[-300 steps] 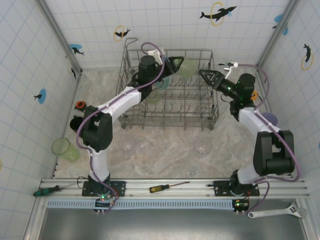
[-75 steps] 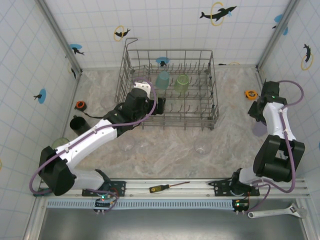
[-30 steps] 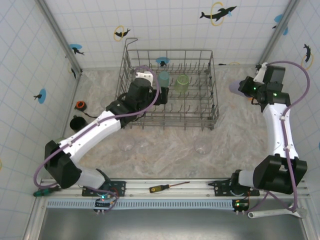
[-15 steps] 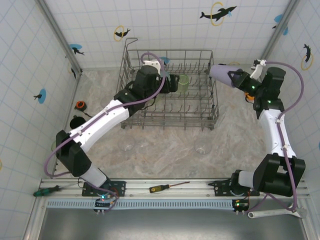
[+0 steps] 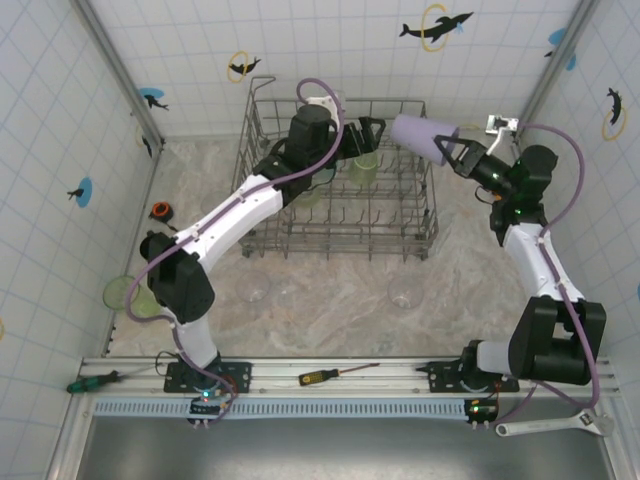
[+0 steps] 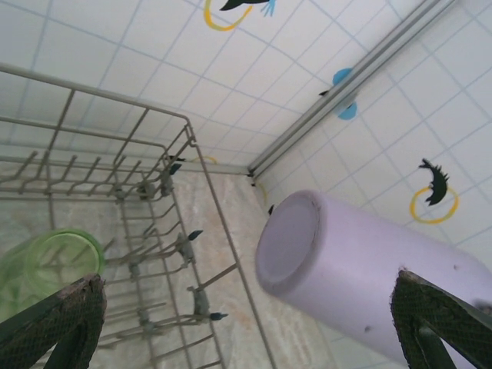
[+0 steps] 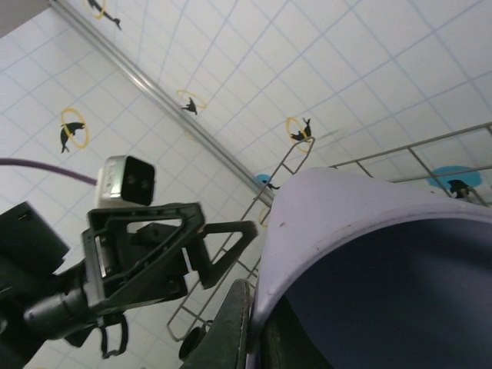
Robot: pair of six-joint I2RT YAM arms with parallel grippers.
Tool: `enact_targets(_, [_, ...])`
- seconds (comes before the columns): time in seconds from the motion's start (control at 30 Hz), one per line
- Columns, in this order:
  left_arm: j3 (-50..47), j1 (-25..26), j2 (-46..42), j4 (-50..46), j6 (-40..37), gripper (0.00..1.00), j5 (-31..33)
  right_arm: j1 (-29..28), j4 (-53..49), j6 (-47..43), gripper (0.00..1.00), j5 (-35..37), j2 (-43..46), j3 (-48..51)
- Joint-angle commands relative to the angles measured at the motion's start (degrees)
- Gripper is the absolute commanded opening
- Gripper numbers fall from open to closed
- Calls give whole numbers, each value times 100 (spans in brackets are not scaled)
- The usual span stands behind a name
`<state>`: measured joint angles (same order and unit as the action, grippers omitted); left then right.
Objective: Load the cups into the dish rack
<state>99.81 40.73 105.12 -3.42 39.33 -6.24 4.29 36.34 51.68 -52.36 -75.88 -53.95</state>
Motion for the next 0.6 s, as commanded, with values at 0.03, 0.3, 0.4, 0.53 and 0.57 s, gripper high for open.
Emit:
enact_targets(0.03, [140, -65, 184, 836, 673, 98, -530, -117, 1103, 275, 0, -109, -49, 255])
enact_targets(0.3, [152, -153, 533, 1412, 1382, 98, -887, -209, 2124, 669, 0, 19, -109, 654])
enact_targets(0.4, [143, -187, 629, 1612, 1630, 98, -1048, -251, 2374, 778, 0, 50, -171, 680])
enact_targets(0.53, [101, -231, 728, 1860, 1880, 97, -1240, -319, 2616, 860, 0, 77, -234, 701])
enact_targets(0.57, [92, -240, 745, 1898, 1932, 98, -1279, -328, 2654, 869, 0, 95, -251, 702])
